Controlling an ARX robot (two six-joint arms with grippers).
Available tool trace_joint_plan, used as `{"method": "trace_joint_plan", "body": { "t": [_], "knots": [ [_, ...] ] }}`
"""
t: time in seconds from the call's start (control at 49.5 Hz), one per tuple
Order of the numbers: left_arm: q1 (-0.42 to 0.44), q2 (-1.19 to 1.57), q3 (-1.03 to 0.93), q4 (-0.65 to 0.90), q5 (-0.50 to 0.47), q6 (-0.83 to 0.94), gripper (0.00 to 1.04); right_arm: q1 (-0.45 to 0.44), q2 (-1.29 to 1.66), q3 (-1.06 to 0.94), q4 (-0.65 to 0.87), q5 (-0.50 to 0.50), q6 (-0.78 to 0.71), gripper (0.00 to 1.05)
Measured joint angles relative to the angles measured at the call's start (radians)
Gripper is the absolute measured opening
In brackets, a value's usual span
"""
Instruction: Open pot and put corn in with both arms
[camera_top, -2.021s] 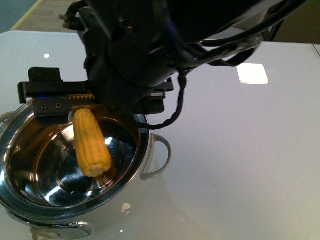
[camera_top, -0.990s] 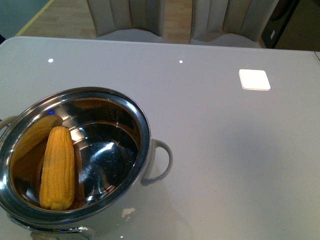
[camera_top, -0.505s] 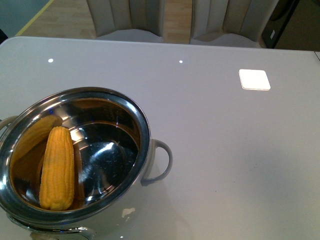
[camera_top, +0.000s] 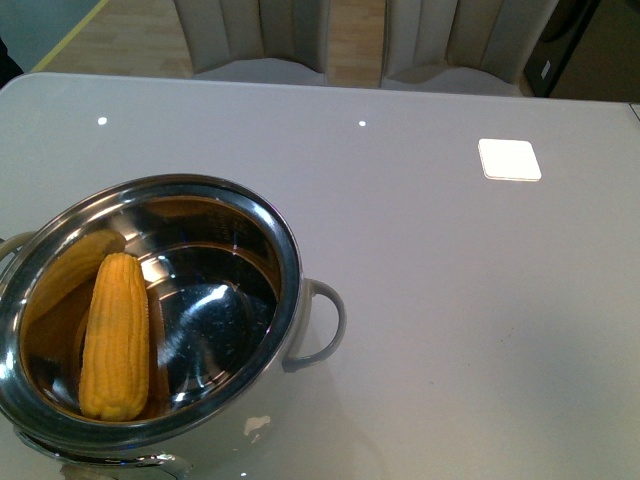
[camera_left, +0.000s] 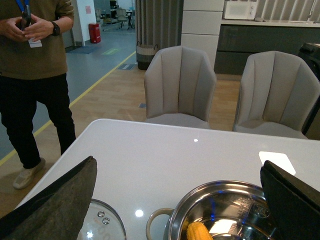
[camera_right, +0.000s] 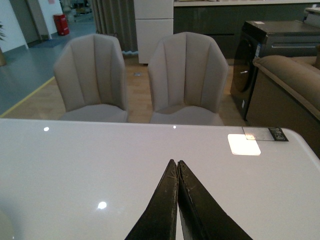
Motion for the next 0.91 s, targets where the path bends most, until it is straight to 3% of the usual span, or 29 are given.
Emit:
{"method": "trace_joint_plan", "body": {
  "t": [0.809,0.91],
  "knots": [
    [0.0,0.0,0.0,0.0,-0.001,0.0,0.98,0.0,-0.271,0.0,-0.268,0.002,0.0,0.02],
    [0.0,0.0,0.0,0.0,-0.001,0.0,0.98,0.0,-0.414,0.0,-0.428,0.002,0.0,0.02]
  ]
}}
